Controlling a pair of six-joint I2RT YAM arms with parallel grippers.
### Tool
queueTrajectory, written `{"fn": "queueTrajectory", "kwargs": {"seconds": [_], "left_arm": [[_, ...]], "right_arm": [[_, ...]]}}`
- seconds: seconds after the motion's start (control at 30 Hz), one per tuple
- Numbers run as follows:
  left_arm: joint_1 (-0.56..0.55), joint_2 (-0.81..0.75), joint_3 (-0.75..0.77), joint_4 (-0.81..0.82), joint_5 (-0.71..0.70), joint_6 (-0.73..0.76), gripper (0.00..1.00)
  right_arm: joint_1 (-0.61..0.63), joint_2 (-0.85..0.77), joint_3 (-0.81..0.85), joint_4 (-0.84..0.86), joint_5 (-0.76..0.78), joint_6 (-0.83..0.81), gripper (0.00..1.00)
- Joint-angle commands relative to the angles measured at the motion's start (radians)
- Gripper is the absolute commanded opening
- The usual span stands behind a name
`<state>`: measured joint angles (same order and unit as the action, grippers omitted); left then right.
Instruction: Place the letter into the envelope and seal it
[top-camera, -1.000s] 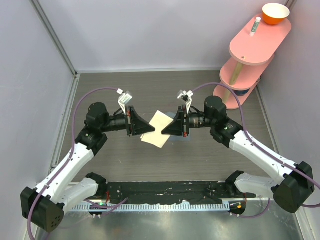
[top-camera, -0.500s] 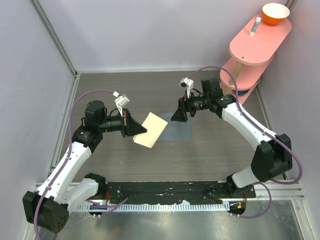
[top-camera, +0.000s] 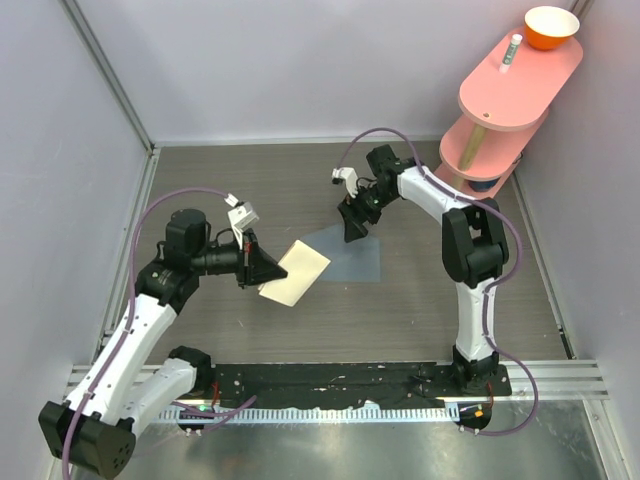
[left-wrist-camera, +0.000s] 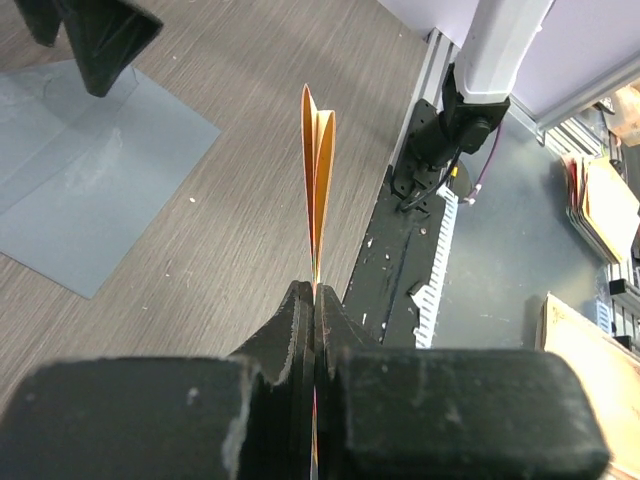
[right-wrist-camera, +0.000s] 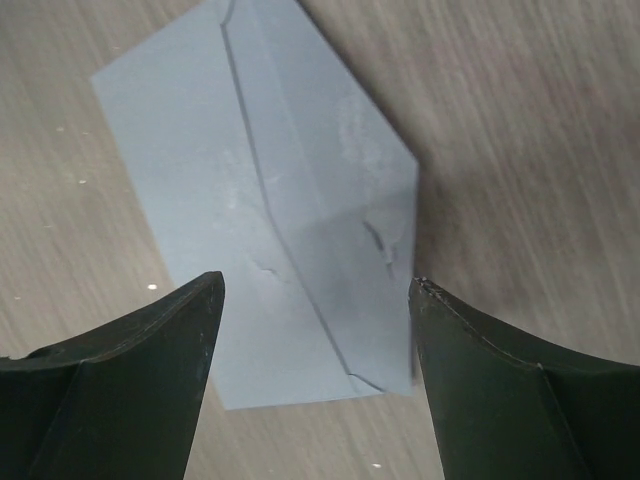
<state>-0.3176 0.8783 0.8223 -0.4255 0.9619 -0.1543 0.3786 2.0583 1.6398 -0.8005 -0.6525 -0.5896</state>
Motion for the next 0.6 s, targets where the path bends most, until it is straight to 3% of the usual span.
{"fn": "queueTrajectory", "kwargs": {"seconds": [0.0, 0.13, 0.57], "left_arm": [[0.003, -0.044, -0.011, -0.039, 0.015, 0.051, 0.00], [0.005, -0.047, -0.023, -0.024, 0.017, 0.041, 0.00], [0.003, -0.053, -0.031, 0.017, 0.038, 0.004, 0.00]], "right_arm": [[-0.014, 0.034, 0.121, -0.069, 0.042, -0.102, 0.81], [-0.015, 0.100, 0.188, -0.072, 0.082, -0.102, 0.81], [-0.017, 0.290, 0.370, -0.184, -0.009, -0.177, 0.80]]}}
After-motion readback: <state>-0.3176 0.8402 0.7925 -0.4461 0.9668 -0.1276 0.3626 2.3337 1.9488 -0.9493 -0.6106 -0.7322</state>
